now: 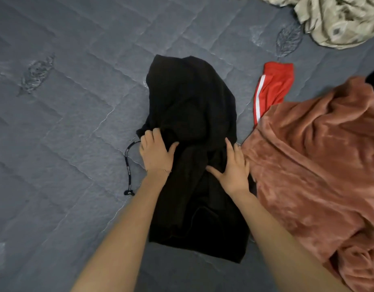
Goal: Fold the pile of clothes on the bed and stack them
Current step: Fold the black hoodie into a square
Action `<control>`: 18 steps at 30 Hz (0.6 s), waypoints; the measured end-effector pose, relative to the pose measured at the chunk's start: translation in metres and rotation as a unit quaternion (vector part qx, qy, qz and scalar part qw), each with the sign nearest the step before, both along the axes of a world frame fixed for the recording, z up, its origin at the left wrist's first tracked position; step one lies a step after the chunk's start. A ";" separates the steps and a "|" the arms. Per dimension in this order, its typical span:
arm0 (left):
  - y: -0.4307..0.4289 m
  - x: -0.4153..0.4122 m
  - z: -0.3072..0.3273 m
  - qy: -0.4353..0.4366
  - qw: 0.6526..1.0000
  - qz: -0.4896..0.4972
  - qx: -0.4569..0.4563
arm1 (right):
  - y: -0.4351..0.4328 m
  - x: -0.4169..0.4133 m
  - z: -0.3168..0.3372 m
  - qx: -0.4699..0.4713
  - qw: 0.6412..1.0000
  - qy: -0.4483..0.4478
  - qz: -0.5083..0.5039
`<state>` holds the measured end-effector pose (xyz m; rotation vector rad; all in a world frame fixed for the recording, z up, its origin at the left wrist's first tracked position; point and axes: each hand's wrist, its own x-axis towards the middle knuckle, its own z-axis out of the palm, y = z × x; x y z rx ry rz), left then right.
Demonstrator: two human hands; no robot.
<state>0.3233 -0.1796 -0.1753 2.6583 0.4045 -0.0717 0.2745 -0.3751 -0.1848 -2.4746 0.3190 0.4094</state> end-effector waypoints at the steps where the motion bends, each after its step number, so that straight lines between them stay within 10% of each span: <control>1: 0.000 0.002 0.001 -0.010 1.000 0.000 0.001 | 0.000 0.000 0.001 0.005 1.000 0.005 0.001; 9: -0.003 -0.033 0.047 -0.090 0.983 0.039 -0.158 | -0.020 -0.001 0.038 0.214 0.974 -0.009 -0.078; 18: 0.017 -0.124 0.173 -0.086 0.938 0.103 -0.320 | 0.006 -0.060 0.181 0.177 0.981 -0.062 -0.040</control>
